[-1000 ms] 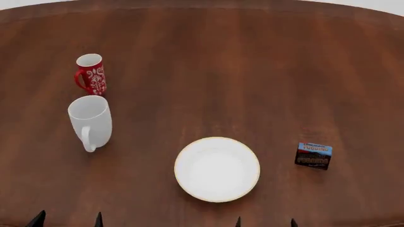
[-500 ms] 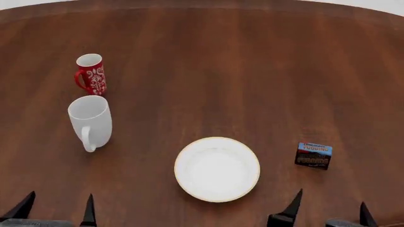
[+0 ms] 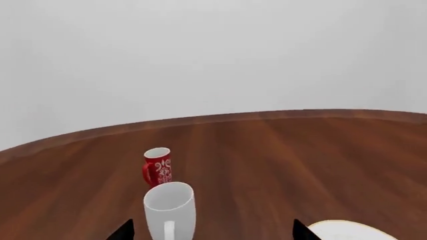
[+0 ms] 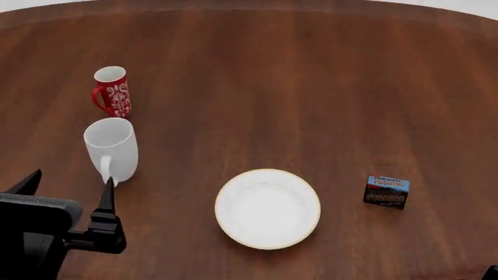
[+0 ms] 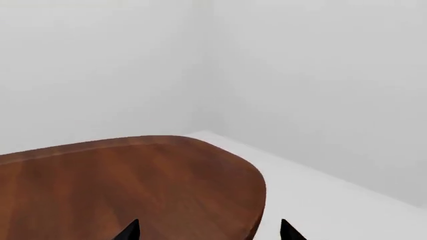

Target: Put the white mug on the plate.

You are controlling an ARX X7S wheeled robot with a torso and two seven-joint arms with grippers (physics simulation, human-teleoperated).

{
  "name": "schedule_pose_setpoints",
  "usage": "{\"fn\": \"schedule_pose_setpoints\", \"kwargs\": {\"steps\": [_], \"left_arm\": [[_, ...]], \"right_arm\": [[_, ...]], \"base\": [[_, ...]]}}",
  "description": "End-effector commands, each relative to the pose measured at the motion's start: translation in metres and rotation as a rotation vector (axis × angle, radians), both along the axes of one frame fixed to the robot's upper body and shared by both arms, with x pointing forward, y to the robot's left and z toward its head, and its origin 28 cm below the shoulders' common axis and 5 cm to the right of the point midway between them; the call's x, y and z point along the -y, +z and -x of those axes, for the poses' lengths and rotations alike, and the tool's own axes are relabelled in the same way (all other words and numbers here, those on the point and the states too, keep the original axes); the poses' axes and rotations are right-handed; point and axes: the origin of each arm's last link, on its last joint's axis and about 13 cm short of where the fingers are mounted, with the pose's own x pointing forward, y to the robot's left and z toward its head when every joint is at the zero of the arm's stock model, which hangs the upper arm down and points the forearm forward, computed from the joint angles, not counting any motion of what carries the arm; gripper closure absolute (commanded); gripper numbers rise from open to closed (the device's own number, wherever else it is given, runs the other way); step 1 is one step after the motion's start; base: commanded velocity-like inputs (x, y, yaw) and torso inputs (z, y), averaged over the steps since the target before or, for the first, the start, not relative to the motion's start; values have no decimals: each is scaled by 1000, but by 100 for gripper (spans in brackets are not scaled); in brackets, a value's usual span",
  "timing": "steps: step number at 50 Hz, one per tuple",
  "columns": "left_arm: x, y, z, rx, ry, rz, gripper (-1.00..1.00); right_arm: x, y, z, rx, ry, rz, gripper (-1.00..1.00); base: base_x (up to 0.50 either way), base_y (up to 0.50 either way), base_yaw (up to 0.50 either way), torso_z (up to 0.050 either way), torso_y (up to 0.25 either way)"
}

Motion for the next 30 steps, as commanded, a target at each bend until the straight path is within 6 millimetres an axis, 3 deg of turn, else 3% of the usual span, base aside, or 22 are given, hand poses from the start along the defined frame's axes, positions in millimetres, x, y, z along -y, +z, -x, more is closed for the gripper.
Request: {"fn": "schedule_pose_setpoints", "kwargs": {"steps": [1,14,30], "left_arm": [[2,36,-22,-1,-85,19,-100],[2,61,-34,25,-118,0,-100],[3,57,-29,27,-126,13,-100]], "right_arm": [[7,4,12,20,-54,-17,-100],[8,2,13,22,-42,-35,-100],[8,-2,13,34,-10,-52,-100]], "base": [[0,0,0,0,0],[0,0,0,0,0],[293,-4,0,0,0]]}}
